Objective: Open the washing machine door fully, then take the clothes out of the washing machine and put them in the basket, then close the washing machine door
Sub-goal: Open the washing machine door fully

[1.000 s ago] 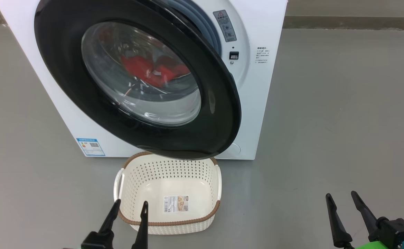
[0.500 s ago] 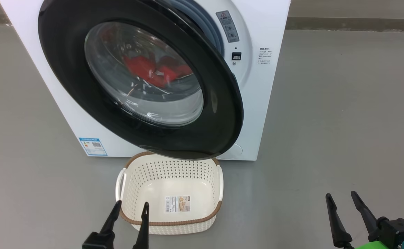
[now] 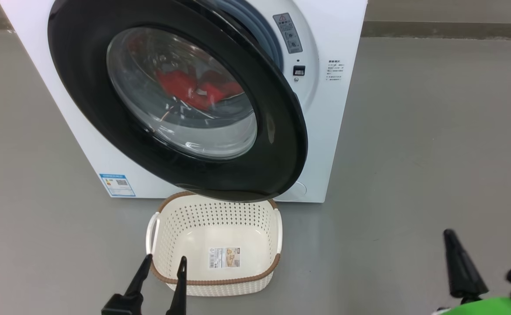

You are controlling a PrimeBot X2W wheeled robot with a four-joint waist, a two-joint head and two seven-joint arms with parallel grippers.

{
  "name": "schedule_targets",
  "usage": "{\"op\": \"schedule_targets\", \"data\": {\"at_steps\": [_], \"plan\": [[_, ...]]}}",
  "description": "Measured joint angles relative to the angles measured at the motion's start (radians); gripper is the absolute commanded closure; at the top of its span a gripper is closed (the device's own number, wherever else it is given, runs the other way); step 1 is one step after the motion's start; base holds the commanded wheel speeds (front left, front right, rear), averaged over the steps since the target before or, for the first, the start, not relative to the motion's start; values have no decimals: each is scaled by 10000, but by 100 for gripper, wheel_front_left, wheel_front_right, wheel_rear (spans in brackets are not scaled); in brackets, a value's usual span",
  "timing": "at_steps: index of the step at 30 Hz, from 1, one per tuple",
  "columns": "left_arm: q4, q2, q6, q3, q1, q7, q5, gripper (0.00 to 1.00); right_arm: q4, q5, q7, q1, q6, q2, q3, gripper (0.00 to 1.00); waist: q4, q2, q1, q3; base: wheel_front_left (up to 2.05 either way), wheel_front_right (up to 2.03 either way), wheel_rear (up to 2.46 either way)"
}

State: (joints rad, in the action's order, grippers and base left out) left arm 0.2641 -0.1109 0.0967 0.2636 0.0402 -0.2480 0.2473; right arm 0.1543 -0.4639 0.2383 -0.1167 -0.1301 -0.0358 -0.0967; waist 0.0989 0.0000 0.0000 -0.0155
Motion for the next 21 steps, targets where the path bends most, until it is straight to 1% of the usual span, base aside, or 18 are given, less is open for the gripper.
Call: {"op": "schedule_targets", "data": {"at_steps": [1, 4, 11, 13, 16, 19, 21], "plan": [[-6, -10, 4, 2, 1, 0, 8, 0, -69, -495, 4, 51, 0, 2, -67, 100, 3, 0, 0, 9, 0, 0, 0], [-35, -12, 12, 12, 7, 0, 8, 0, -249, -2600, 40, 410, 0, 2, -242, 100, 9, 0, 0, 48, 0, 0, 0], [-151, -17, 82, 71, 70, 0, 21, 0, -523, -7908, 144, 1713, 0, -2, -614, 100, 77, 0, 0, 243, 0, 0, 0], [-171, -19, 82, 86, 165, 0, 21, 0, -414, -9210, 50, 2177, 0, -4, -734, 100, 101, 0, 0, 342, 0, 0, 0], [-219, -19, 82, 127, 341, -2, 21, 0, -36, -10700, -341, 2907, 0, -19, -1014, 100, 148, 0, 0, 503, 0, 0, 0], [-267, -17, 82, 173, 458, -2, 21, 0, 577, -11869, -849, 3633, 2, -29, -1298, 100, 217, 0, 0, 679, 0, 0, 0], [-291, -13, 82, 198, 544, -2, 23, 0, 1020, -12401, -1254, 4109, 2, -54, -1377, 100, 278, 0, -1, 814, 0, 0, 0]]}}
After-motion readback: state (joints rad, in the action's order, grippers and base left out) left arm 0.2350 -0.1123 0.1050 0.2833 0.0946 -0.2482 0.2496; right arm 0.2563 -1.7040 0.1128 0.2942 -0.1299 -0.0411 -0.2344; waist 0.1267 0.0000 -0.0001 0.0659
